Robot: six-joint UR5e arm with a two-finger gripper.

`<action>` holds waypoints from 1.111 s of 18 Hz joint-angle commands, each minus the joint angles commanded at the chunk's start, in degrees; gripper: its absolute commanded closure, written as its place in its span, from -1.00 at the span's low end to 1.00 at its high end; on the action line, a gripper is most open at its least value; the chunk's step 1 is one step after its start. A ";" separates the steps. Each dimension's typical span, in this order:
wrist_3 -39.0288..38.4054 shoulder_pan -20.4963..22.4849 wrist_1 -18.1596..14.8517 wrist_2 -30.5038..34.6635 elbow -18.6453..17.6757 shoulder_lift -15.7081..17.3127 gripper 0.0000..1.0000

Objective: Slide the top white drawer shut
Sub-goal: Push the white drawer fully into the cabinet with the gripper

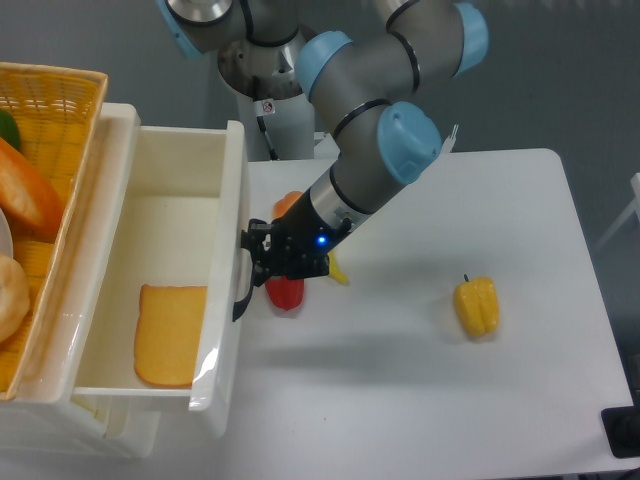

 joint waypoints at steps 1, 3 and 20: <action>-0.35 -0.44 0.00 0.09 0.09 0.00 1.00; -1.84 -1.40 0.00 0.09 0.61 0.00 1.00; -8.53 -8.17 1.49 0.35 2.37 -1.32 1.00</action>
